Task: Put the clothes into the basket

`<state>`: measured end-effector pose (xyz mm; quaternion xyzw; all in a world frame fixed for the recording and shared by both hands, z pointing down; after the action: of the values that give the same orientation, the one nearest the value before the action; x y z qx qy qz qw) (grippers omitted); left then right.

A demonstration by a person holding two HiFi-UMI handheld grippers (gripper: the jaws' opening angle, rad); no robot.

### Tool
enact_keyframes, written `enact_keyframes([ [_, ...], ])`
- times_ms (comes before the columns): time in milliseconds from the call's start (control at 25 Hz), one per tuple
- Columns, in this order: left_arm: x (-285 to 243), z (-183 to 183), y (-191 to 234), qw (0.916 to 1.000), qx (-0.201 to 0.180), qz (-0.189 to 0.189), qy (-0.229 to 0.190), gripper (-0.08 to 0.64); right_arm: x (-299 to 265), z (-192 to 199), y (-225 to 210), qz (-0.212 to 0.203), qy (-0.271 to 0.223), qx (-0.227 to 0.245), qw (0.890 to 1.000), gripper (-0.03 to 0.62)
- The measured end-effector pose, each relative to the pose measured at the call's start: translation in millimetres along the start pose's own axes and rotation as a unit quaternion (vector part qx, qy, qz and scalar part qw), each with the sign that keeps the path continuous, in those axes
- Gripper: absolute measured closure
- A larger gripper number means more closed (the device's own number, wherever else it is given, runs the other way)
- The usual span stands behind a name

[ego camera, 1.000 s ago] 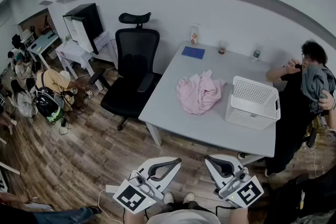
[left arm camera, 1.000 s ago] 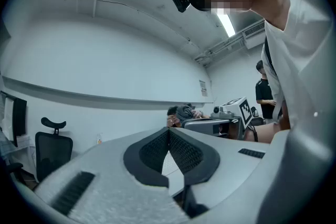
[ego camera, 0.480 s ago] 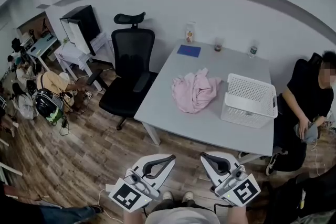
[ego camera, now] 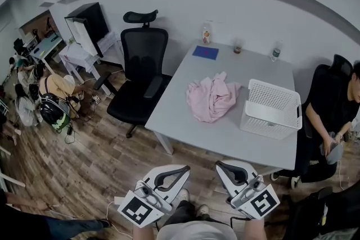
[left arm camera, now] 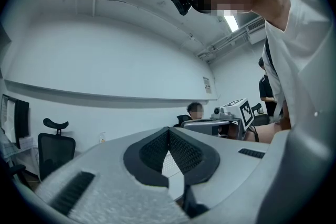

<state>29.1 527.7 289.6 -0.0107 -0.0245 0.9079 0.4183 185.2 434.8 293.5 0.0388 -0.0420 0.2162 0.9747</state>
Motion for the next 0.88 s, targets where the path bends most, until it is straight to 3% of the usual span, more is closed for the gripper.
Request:
enact_keyframes([
  [280, -0.1, 8.5, 48.5, 0.9997, 0.005, 0.025, -0.005, 0.558, -40.6, 10.7, -6.1, 0.013, 0.022, 0.005, 1.0, 0.589],
  [400, -1.2, 5.9, 72.3, 0.9949, -0.077, 0.065, 0.001, 0.558, -61.1, 12.2, -6.6, 0.019, 0.018, 0.009, 1.0, 0.589],
  [440, -0.9, 6.5, 80.1, 0.9933, -0.089, 0.074, 0.002, 0.558, -67.6, 13.2, -6.6, 0.022, 0.017, 0.009, 1.0, 0.589],
  [480, -0.1, 9.4, 87.4, 0.9951, -0.068, 0.072, -0.001, 0.558, -73.7, 14.8, -6.8, 0.025, 0.019, 0.008, 0.999, 0.589],
  [560, 2.3, 16.8, 101.6, 0.9983, 0.008, 0.056, -0.01, 0.558, -85.7, 18.9, -8.0, 0.032, 0.035, 0.009, 0.999, 0.588],
  [600, 3.1, 18.2, 108.7, 0.9981, 0.022, 0.055, -0.013, 0.558, -91.7, 19.7, -8.6, 0.036, 0.04, 0.01, 0.999, 0.589],
  [640, 3.7, 18.1, 115.8, 0.9979, 0.018, 0.061, -0.014, 0.558, -97.4, 20.0, -8.8, 0.04, 0.042, 0.01, 0.998, 0.589],
  [760, 4.3, 13.5, 135.8, 0.9943, -0.051, 0.092, -0.015, 0.558, -112.2, 20.0, -8.7, 0.051, 0.043, 0.015, 0.998, 0.589],
  [800, 4.1, 14.2, 141.6, 0.9941, -0.051, 0.095, -0.015, 0.558, -116.7, 20.2, -9.5, 0.055, 0.043, 0.016, 0.997, 0.588],
  [880, 2.4, 20.3, 151.3, 0.9961, 0.002, 0.086, -0.014, 0.558, -124.7, 21.8, -13.4, 0.06, 0.046, 0.017, 0.997, 0.588],
])
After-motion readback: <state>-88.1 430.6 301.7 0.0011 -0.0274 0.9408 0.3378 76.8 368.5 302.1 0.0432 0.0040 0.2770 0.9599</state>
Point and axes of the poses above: the fingertips, and each gripper's own axes: x backward along the fingers, y to its left, z out of its underside, the point moved 7 cm from there along x, backward along the fingers, and after that the axes turned 14 degrees about z, right-handed, at the moved point
